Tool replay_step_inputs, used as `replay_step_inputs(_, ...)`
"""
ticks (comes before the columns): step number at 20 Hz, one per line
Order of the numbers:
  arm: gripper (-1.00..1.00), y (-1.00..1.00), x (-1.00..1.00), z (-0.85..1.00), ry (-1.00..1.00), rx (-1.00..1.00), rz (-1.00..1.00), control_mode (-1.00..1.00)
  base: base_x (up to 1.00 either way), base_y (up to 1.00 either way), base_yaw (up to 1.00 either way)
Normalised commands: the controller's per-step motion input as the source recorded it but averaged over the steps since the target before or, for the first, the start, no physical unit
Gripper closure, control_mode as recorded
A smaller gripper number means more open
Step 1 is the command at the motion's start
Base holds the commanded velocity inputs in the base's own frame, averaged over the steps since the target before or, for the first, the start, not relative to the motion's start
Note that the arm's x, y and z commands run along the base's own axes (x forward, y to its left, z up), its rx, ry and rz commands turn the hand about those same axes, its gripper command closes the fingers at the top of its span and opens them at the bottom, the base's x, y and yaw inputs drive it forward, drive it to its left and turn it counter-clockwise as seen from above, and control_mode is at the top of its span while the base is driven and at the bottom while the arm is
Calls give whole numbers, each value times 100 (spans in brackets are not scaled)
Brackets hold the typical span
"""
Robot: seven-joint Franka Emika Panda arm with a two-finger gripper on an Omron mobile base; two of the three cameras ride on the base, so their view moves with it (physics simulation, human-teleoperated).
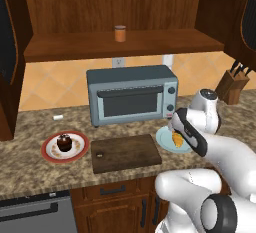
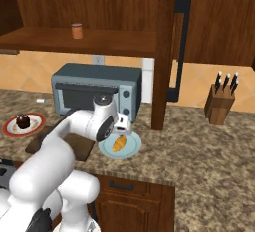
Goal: From the different types of pastries on the counter, select a croissant and place it on the cutting board. Then retrieve a jar of jam from the cabinet and place it alongside the croissant on the cutting board.
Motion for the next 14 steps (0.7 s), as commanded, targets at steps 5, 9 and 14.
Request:
replay_step_inputs(5,-100,-5,25,-48,8,0,0,-100,0,0,0)
replay_step_inputs(9,-100,-6,38,-21,0,0,0,-100,0,0,0)
replay_step_inputs(14,-100,-8,37,-38,0,0,0,-100,0,0,0)
